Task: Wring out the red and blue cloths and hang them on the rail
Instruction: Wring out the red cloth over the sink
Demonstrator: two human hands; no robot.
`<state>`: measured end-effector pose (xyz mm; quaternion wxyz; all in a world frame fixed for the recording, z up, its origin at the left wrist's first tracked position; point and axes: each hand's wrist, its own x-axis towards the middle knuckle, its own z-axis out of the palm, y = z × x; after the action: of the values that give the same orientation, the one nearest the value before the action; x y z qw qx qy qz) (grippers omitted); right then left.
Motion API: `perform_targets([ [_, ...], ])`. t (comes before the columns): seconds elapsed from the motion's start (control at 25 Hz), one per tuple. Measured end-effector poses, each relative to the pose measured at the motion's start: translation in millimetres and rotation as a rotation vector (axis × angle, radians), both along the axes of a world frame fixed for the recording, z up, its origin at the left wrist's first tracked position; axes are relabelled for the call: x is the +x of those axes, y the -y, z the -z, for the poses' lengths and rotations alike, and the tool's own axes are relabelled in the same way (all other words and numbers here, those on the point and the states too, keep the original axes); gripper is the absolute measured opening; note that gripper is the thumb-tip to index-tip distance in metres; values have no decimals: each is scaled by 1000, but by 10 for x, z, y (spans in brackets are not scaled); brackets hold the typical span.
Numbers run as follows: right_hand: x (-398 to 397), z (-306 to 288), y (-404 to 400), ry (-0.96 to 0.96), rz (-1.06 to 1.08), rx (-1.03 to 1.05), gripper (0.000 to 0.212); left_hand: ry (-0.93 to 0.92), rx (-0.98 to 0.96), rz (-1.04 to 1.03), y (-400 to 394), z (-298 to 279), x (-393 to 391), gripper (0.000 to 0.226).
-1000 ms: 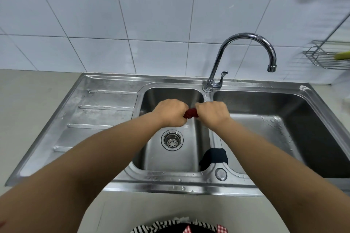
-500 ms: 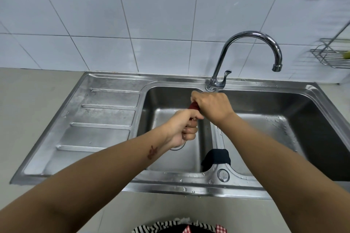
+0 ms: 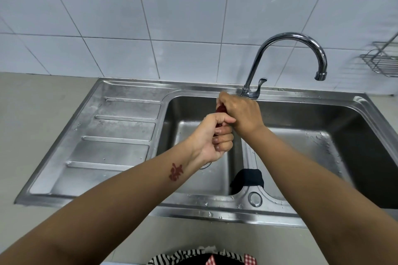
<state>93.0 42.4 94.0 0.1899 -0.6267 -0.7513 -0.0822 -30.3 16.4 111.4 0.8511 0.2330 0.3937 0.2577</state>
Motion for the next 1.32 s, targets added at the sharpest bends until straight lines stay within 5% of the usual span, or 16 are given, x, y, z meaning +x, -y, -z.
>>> perform_targets([
  [0.16,-16,-1,14,13,36,-28,11,-18,7,-5,-28,50,5,41],
  [0.28,6,64,5,49,69,-139,24,-242,149,39,-131,173,-50,34],
  [0.48,99,293,-26,-395,76,-324,63,-517,261,67,-353,266,-184,15],
  [0.68,127,330,-42,-698,176,-298,24,-576,262,72,-472,278,-237,52],
  [0.8,191,261,-59,-708,202,-298,3,-689,431,146,-509,339,-278,41],
  [0.92,232,187,-82,-601,216,-278,9,-821,720,243,-553,418,-352,28],
  [1.08,125,113,-114,-554,284,-372,24,-1383,1045,421,-623,450,-373,36],
  [1.2,7,17,-147,-746,244,-400,36,-1171,1191,223,-623,431,-306,51],
  [1.32,-27,-102,-141,-952,228,-377,31,-855,1123,170,-600,423,-249,35],
])
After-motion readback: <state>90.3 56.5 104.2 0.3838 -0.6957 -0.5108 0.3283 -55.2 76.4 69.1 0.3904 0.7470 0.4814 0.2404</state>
